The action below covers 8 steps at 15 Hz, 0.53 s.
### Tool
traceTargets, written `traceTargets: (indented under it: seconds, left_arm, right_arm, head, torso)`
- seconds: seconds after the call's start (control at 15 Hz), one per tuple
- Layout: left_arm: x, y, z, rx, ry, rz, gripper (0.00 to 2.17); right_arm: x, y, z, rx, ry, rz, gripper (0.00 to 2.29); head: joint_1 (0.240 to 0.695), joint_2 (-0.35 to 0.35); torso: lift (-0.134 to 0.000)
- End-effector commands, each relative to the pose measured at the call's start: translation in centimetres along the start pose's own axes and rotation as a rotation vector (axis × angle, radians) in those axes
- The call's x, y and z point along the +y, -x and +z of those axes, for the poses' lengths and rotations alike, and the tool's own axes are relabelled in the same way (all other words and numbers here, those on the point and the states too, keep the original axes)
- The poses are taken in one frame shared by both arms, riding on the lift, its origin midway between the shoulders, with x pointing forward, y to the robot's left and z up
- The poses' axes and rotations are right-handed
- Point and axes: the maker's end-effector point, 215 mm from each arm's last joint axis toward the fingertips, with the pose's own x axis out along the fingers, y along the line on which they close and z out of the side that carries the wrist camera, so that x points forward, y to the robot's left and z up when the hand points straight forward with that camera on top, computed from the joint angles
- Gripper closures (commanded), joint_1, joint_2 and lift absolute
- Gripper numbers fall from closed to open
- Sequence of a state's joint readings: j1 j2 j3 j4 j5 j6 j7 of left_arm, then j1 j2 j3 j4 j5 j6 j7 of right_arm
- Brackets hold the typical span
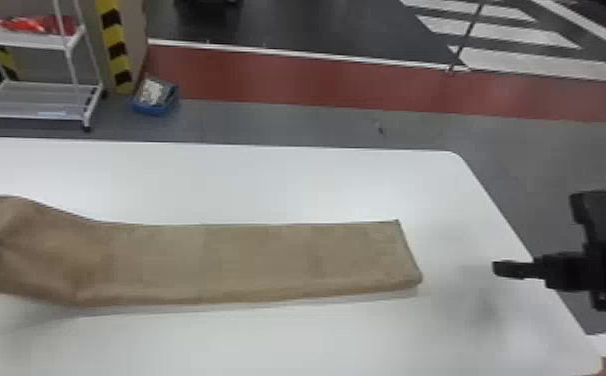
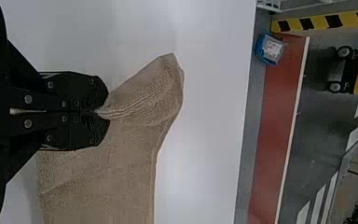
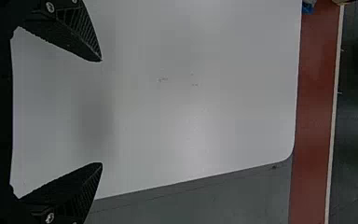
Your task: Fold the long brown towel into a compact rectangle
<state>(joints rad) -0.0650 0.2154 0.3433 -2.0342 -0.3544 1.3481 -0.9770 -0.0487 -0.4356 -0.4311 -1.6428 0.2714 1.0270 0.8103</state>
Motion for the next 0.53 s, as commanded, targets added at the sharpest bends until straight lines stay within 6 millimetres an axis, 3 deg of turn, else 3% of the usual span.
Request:
traceTargets:
  seconds: [0.0,0.13,0.2,0.33,0.47]
  left_arm:
    - [-3.5,1.5,0.8,-0.004,0.033,-0.036,2.14]
    - [-9.5,1.7,1.7,-0.014,-0.004,-0.106,2.14]
    - [-12.5,1.4,2.5,-0.028,-0.048,-0.138,2.14]
    - [-19.2,0.2,4.4,-0.053,-0.127,-0.212,2.14]
    - [-24.5,-0.7,5.2,-0.062,-0.173,-0.263,2.14]
  right_arm:
    - [0.1,0.4,-0.1,0.0,0.003,0.0,0.09]
    - [0.0,0.7,-0.3,0.001,0.003,-0.004,0.09]
    - [-0.1,0.9,-0.2,-0.001,0.005,-0.007,0.09]
    - [-0.4,1.5,-0.2,-0.004,-0.005,-0.01,0.09]
    - [-0.7,2.0,-0.4,-0.003,-0.007,-0.013,0.09]
  head:
    - [0.695,-0.201]
    - [0.695,-0.215]
    - [0.695,-0.254]
    - [0.695,-0.309]
    - [0.695,-0.35]
  torso:
    - [-0.12]
    - [-0.12]
    - [-0.12]
    - [-0.12]
    - [-0.12]
